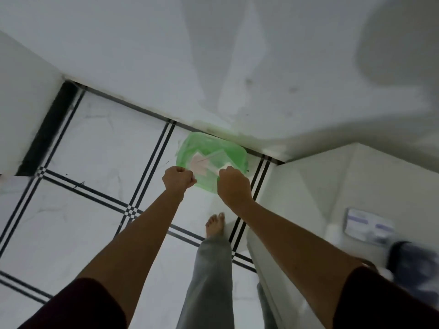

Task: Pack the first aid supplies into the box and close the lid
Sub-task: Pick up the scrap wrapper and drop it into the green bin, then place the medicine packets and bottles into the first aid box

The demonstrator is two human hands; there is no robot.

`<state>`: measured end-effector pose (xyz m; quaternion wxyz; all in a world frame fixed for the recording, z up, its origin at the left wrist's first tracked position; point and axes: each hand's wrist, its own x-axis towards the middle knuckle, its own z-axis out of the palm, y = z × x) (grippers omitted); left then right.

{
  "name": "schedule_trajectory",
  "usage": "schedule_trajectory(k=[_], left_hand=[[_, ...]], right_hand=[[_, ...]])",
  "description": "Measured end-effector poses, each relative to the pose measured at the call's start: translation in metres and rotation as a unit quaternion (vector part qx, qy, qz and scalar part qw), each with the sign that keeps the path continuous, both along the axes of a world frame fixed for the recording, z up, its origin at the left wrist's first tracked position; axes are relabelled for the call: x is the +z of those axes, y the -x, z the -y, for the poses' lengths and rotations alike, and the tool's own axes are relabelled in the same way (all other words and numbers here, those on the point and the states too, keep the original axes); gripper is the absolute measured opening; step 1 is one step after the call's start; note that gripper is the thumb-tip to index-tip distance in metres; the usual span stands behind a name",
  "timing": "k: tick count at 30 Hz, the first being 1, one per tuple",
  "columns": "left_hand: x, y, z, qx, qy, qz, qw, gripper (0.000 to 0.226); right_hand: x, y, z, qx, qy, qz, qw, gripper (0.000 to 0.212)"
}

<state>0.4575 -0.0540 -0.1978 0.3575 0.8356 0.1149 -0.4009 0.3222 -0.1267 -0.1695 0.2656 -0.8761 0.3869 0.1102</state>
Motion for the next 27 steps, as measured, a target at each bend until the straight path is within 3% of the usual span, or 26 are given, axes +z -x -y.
schedule_trajectory(k=[6,9,12,20,25,27], left_hand=[[-0.094,-0.031,0.023,-0.13,-0.049,0.0,0.99,0.029],[-0.118,-0.034,0.016,-0.284,-0.099,0.052,0.952,0.038],[-0.119,-0.032,0.003,-0.362,-0.105,0.086,0.922,0.035],[-0.057,0.011,-0.001,-0.442,-0.029,0.185,0.877,0.03],[0.045,0.078,0.009,-0.46,0.033,0.251,0.851,0.032],[0.087,0.107,0.006,-0.475,0.064,0.273,0.834,0.031]], right_hand=[[-0.101,-0.034,0.017,0.014,-0.041,-0.062,0.997,0.013],[-0.128,-0.035,0.014,0.038,-0.118,-0.083,0.989,0.016],[-0.13,-0.024,0.003,0.04,-0.13,-0.084,0.987,0.019],[-0.07,0.009,-0.002,-0.059,-0.037,0.015,0.997,0.017],[0.022,0.063,-0.001,-0.067,0.044,0.117,0.99,0.02],[0.061,0.09,-0.001,-0.062,0.057,0.105,0.991,0.025]])
